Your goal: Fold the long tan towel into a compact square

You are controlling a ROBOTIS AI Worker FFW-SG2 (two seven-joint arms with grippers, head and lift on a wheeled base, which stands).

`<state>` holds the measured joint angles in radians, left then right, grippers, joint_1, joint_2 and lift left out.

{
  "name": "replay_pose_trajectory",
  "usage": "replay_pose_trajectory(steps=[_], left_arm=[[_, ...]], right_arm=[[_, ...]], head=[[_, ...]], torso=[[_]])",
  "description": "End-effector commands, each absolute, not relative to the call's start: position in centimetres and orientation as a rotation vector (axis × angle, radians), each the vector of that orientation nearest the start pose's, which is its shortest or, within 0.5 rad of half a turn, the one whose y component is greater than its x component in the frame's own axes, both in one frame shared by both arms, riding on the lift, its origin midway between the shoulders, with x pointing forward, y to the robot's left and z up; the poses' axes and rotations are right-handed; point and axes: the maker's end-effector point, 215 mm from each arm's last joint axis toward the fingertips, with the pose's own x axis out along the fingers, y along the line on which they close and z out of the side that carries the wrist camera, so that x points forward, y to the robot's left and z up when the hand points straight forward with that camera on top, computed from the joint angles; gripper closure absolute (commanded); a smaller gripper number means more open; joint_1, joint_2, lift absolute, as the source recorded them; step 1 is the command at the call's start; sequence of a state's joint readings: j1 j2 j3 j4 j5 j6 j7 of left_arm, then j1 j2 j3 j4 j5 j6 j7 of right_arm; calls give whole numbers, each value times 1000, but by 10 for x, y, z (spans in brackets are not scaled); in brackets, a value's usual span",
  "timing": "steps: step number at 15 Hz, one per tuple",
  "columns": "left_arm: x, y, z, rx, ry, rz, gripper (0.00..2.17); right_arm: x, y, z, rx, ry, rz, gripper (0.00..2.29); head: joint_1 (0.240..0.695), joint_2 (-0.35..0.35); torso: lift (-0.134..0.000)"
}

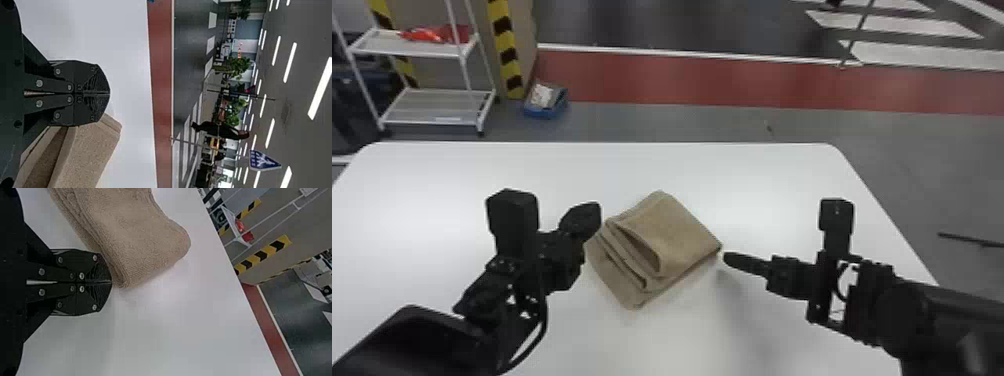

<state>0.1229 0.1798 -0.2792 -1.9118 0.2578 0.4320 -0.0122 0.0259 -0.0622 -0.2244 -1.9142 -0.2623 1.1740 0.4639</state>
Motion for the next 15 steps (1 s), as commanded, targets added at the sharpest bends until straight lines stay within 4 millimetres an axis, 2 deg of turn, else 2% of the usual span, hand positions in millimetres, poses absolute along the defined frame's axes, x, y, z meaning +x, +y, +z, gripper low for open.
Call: replay_pose_trajectory(steps=[1, 3, 5, 8, 10, 11, 13, 14, 15], left_arm=[[519, 82, -375, -73, 279, -372, 2067], [521, 86, -375, -71, 279, -366, 2067], [522, 92, -376, -74, 280, -359, 2067], [524, 96, -377, -81, 272, -358, 2067], [526, 97, -380, -88, 277, -357, 2067], [527, 98, -382, -88, 280, -354, 2067], [531, 103, -387, -88, 274, -343, 2067], [533, 107, -389, -90, 270, -336, 2067], [534, 112, -391, -92, 267, -326, 2067]], right_arm=[[502, -195, -449, 388, 754, 387, 1862], [520, -189, -451, 391, 751, 391, 1862], [539, -173, -449, 392, 730, 416, 1862], [577, -140, -432, 379, 664, 453, 1862], [599, -132, -421, 374, 635, 472, 1862], [602, -130, -418, 380, 624, 486, 1862], [585, -130, -424, 408, 622, 506, 1862], [573, -138, -421, 446, 599, 513, 1862], [561, -162, -414, 499, 571, 507, 1862]], head=[[695, -132], [695, -126], [695, -117], [695, -81], [695, -59], [695, -48], [695, -32], [695, -29], [695, -27]], torso=[[-123], [-123], [-123], [-123], [-123], [-123], [-123], [-123], [-123]])
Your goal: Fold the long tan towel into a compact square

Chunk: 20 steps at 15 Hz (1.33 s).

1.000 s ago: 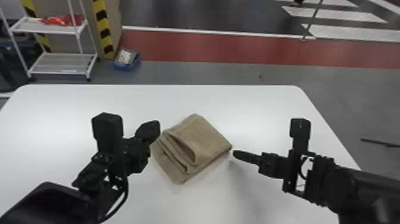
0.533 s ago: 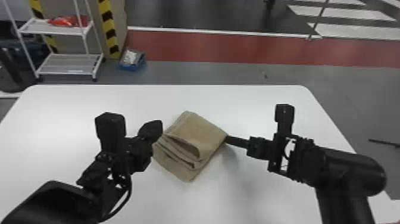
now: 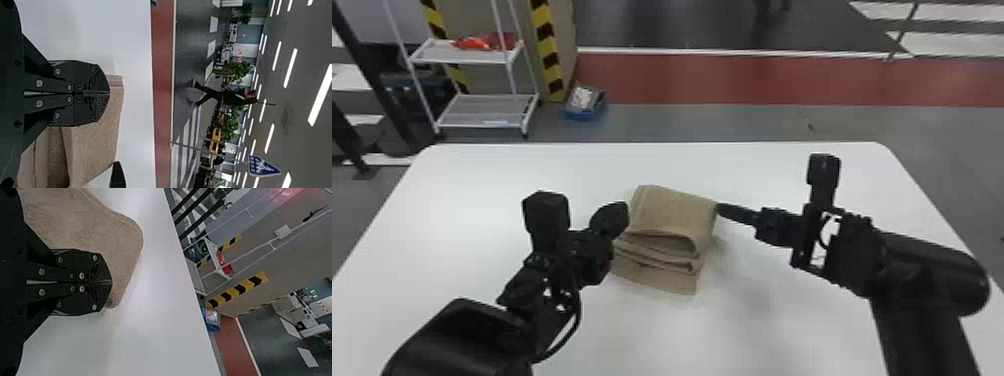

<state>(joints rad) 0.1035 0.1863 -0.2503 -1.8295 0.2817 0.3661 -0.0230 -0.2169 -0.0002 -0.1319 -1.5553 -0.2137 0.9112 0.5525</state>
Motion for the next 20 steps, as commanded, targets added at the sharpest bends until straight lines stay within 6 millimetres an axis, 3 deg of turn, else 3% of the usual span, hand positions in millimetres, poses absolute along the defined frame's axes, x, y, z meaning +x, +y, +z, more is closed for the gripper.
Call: replay_pose_trajectory(steps=[1, 4, 6, 9, 11, 13, 20], left_arm=[[536, 117, -392, -95, 259, -316, 2067], [542, 133, -396, -94, 234, -281, 2067], [544, 154, -413, -80, 257, -243, 2067], [542, 177, -437, -70, 299, -207, 2067], [536, 177, -446, -68, 316, -213, 2067], [525, 171, -454, -74, 350, -232, 2067], [471, 127, -459, -103, 448, -348, 2067]], right_arm=[[550, -187, -411, 531, 549, 493, 1862], [502, -287, -401, 604, 462, 398, 1862], [471, -348, -401, 654, 405, 330, 1862], [437, -390, -401, 702, 365, 290, 1862], [428, -402, -399, 718, 346, 277, 1862], [428, -402, -398, 723, 344, 280, 1862], [445, -364, -397, 725, 365, 346, 1862]], head=[[695, -26], [695, -75], [695, -125], [695, -204], [695, -225], [695, -243], [695, -275]], torso=[[-123], [-123], [-123], [-123], [-123], [-123], [-123]])
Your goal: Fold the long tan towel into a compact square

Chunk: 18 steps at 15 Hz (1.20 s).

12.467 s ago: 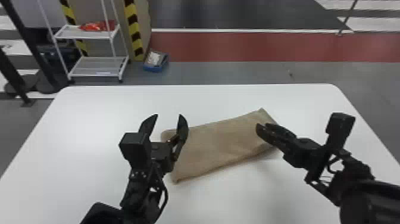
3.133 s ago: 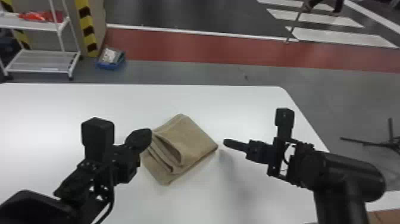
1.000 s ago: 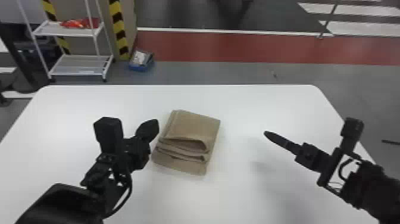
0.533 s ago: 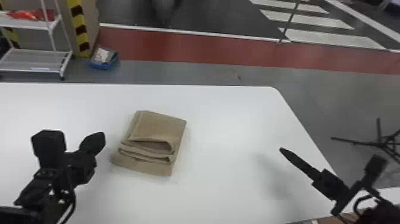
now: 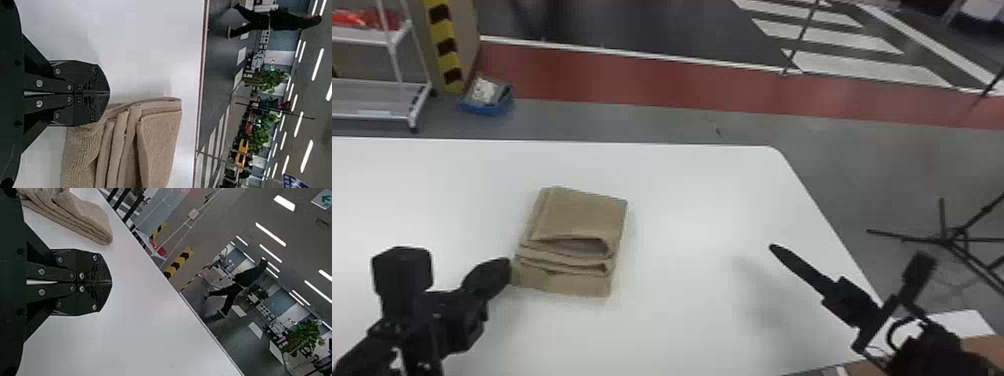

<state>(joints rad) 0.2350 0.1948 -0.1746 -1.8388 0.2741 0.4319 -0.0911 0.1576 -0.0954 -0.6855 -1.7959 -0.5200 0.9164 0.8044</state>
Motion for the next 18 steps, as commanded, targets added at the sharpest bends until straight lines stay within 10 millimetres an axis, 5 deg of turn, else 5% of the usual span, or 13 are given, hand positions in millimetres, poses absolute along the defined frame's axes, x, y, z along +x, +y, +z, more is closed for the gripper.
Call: replay_pose_trajectory(steps=[1, 4, 7, 11, 13, 16, 18], left_arm=[[463, 118, -462, -111, 469, -374, 2067], [444, 81, -464, -125, 488, -444, 2067], [443, 74, -458, -118, 477, -451, 2064], [481, 131, -413, -114, 320, -306, 2057], [493, 161, -406, -125, 300, -250, 2057], [504, 182, -400, -143, 262, -209, 2057], [512, 183, -395, -146, 231, -199, 2057]], right_arm=[[448, -357, -397, 724, 369, 357, 1862], [458, -328, -390, 704, 378, 399, 1862], [477, -281, -380, 658, 384, 450, 1862], [527, -213, -353, 458, 322, 486, 1862], [553, -174, -349, 414, 300, 514, 1862], [584, -124, -364, 367, 321, 560, 1862], [585, -101, -380, 350, 346, 598, 1862]], head=[[695, -278], [695, -291], [695, -294], [695, -199], [695, -136], [695, -7], [695, 35]], torso=[[-123], [-123], [-123], [-123], [-123], [-123], [-123]])
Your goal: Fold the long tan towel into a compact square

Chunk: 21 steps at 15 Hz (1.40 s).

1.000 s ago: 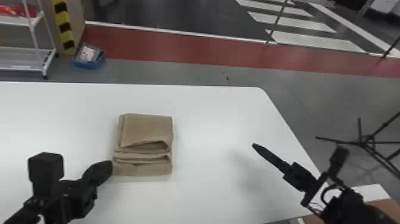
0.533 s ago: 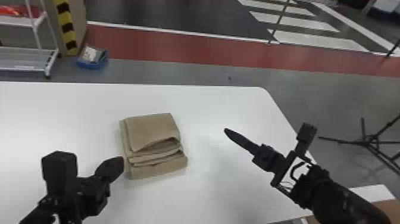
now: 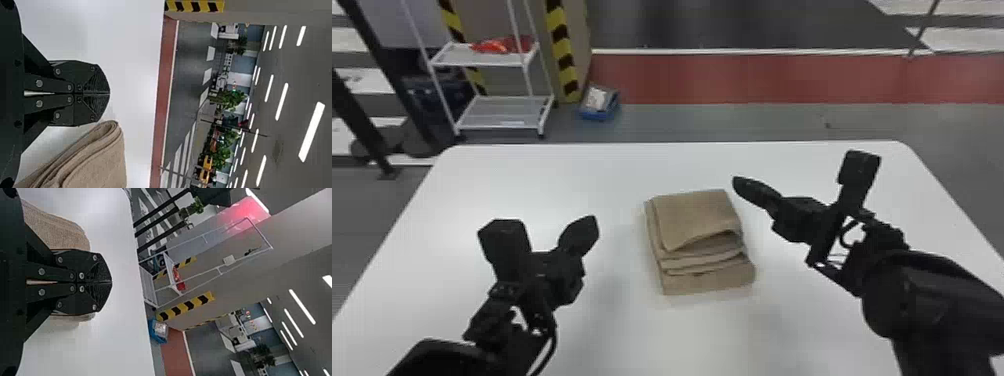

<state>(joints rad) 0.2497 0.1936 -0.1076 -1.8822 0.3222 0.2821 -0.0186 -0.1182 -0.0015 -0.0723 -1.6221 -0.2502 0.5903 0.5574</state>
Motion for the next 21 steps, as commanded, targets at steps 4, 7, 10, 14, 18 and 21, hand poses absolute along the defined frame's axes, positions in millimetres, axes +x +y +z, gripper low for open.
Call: replay_pose_trajectory(steps=[4, 7, 10, 14, 18, 21], left_arm=[[523, 177, -400, -146, 235, -208, 2057], [524, 175, -399, -150, 233, -209, 2057], [523, 170, -399, -151, 233, -215, 2057], [522, 162, -400, -152, 236, -228, 2057], [519, 162, -402, -150, 240, -227, 2057], [517, 162, -402, -148, 238, -225, 2057]], right_arm=[[554, -73, -418, 363, 414, 660, 1862], [522, -70, -440, 351, 447, 651, 1862], [504, -78, -439, 319, 406, 608, 1862], [491, -76, -453, 310, 418, 577, 1862], [482, -67, -447, 302, 371, 550, 1862], [487, -71, -433, 291, 337, 527, 1862]], head=[[695, 91], [695, 105], [695, 107], [695, 93], [695, 94], [695, 102]], torso=[[-123], [-123], [-123], [-123], [-123], [-123]])
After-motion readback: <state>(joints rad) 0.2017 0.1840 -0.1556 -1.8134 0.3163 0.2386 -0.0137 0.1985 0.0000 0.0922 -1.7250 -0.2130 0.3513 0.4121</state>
